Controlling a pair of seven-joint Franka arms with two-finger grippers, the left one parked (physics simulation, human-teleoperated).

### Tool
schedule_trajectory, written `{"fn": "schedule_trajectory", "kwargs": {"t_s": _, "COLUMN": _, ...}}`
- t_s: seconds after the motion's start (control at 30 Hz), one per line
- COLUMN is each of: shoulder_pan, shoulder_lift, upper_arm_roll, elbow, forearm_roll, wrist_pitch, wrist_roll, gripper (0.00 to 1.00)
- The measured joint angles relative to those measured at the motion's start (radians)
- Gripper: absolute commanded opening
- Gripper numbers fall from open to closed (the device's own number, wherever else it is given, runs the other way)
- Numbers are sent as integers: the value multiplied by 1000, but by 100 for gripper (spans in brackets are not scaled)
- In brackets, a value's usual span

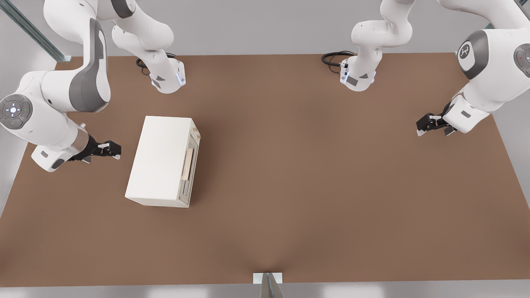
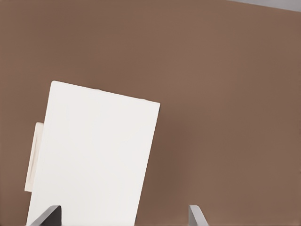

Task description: Keep left arm still and open the oven door with right arm

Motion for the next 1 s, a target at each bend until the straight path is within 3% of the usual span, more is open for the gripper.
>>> {"fn": "schedule_trajectory", "kwargs": {"t_s": 0.17, "shoulder_pan": 31, "shoulder_lift": 41, "upper_arm_roll": 9, "elbow": -7, "forearm_roll": -45, "wrist_pitch": -21, "wrist_roll": 20, "gripper": 100}}
{"fn": "schedule_trajectory", "kwargs": {"t_s": 0.27, "shoulder_pan": 221, "shoulder_lift": 114, "upper_arm_roll": 13, "elbow": -52, "forearm_roll": -196, "wrist_pitch": -43, "wrist_roll": 63, "gripper": 100}}
{"fn": "schedule_trajectory", "kwargs": {"t_s": 0.4, "shoulder_pan": 358, "shoulder_lift": 138, "upper_arm_roll": 15, "elbow": -135, "forearm_roll": -338, "wrist_pitch": -97, "wrist_roll": 184, "gripper": 29}}
{"fn": "schedule_trajectory", "kwargs": {"t_s": 0.63, "shoulder_pan": 447, "shoulder_lift": 177, "upper_arm_roll": 17, "elbow": -138, "forearm_roll": -385, "wrist_pitch": -132, "wrist_roll": 407, "gripper": 3}}
{"fn": "schedule_trajectory", "kwargs": {"t_s": 1.0, "shoulder_pan": 525, "shoulder_lift": 307, "upper_arm_roll": 23, "elbow": -43, "forearm_roll": -382, "wrist_pitch": -124, "wrist_roll": 701, "gripper": 0}}
